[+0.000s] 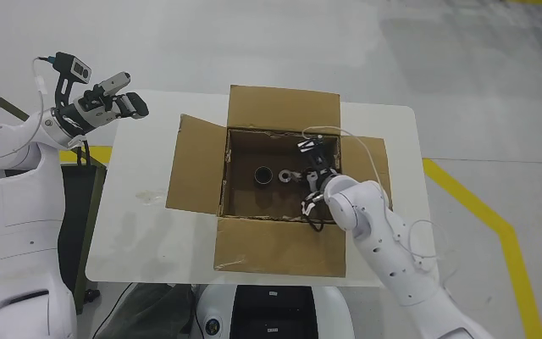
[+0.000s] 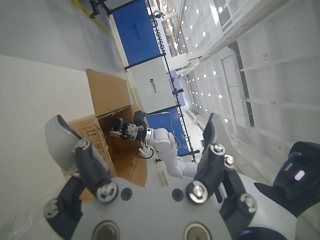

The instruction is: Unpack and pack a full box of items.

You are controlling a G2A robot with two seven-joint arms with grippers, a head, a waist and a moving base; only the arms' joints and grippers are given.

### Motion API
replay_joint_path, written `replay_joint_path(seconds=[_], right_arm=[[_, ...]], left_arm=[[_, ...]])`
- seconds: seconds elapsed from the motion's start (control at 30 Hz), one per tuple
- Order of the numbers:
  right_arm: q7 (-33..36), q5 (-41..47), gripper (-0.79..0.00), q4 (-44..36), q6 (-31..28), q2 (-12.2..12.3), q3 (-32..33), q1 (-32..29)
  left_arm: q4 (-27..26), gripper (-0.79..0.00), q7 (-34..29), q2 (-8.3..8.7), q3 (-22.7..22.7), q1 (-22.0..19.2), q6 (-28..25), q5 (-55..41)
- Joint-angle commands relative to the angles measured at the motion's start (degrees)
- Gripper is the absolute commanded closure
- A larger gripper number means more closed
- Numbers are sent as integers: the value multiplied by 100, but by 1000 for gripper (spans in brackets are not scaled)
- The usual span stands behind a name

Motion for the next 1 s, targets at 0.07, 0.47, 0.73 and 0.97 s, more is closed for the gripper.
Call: replay_joint_path(seconds=[0.07,0.47,0.73,0.97], right_arm=[[0,-53,-594,-126,-6,-3,10,-35],[-97,-138,-600,-1166,-209,49,187,-496],[-339,382,-616,-2078,-792,129,512,-1011],[-732,1122,-671,-2378,-1288,215,1070,-1417]], left_arm=[[0,-785,0,0,0,0,0,0],[0,-785,0,0,0,0,0,0],[0,-785,0,0,0,0,0,0],[0,-785,0,0,0,0,0,0]])
